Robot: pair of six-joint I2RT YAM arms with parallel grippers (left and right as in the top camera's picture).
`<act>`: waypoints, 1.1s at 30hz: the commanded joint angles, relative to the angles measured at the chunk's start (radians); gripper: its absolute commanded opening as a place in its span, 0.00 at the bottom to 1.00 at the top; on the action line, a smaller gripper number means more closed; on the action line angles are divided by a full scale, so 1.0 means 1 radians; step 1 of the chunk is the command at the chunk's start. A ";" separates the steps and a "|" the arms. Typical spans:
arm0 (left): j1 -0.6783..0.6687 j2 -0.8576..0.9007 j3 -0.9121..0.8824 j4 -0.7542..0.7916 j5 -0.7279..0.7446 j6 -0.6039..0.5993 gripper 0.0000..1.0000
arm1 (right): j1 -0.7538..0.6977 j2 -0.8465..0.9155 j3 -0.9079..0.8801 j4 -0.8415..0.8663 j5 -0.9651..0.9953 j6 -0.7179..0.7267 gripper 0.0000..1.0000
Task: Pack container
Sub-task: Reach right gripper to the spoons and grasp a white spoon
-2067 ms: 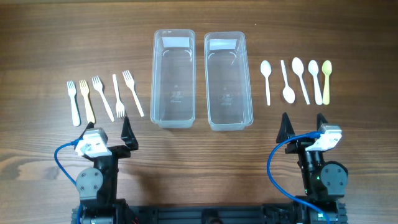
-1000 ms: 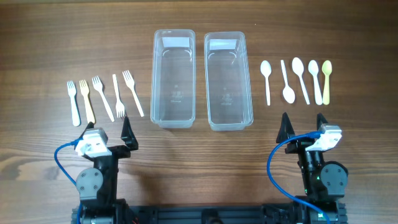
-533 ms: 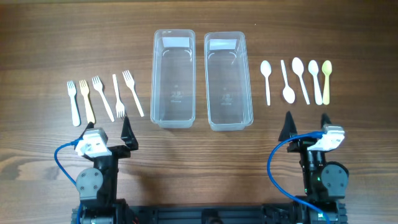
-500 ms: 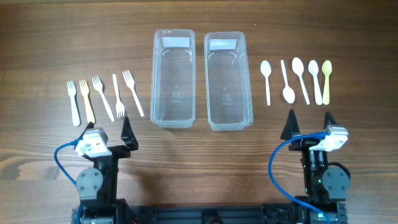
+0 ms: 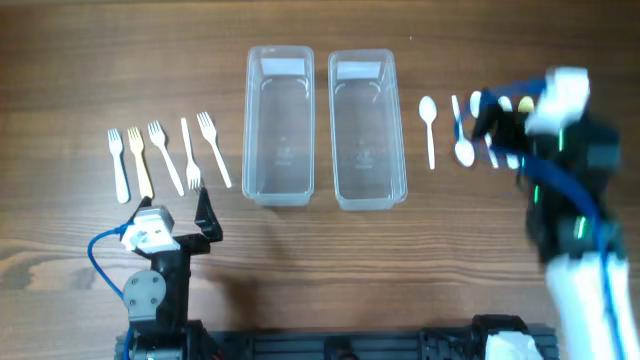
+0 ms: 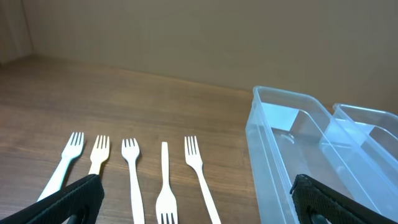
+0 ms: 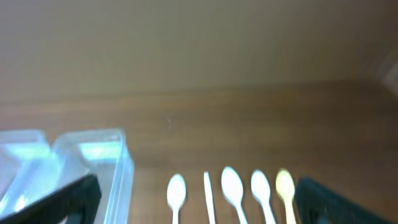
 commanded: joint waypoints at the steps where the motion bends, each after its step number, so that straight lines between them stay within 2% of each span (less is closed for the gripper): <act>1: -0.008 -0.008 -0.008 0.002 0.010 0.023 1.00 | -0.004 0.287 0.351 -0.197 -0.074 -0.039 1.00; 3: -0.008 -0.008 -0.008 0.002 0.010 0.023 1.00 | -0.004 0.404 0.460 -0.248 -0.106 -0.030 1.00; 5: -0.008 -0.008 -0.008 0.002 0.010 0.023 1.00 | -0.004 0.455 0.470 -0.230 -0.116 -0.017 1.00; 8: -0.008 -0.008 -0.008 0.002 0.010 0.023 1.00 | -0.004 0.500 0.469 -0.261 -0.126 0.042 1.00; 14: -0.008 -0.008 -0.008 0.002 0.010 0.023 1.00 | -0.004 0.531 0.469 -0.388 -0.156 0.046 0.99; 17: -0.008 -0.008 -0.008 0.002 0.010 0.023 1.00 | -0.004 0.570 0.469 -0.454 -0.156 -0.051 0.99; 22: -0.008 -0.008 -0.008 0.002 0.010 0.023 1.00 | -0.004 0.699 0.469 -0.465 -0.142 -0.176 1.00; 29: -0.008 -0.008 -0.008 0.002 0.010 0.023 1.00 | -0.004 0.880 0.469 -0.499 -0.086 -0.197 1.00; 33: -0.008 -0.008 -0.008 0.002 0.010 0.023 1.00 | -0.004 0.891 0.469 -0.498 -0.058 -0.197 1.00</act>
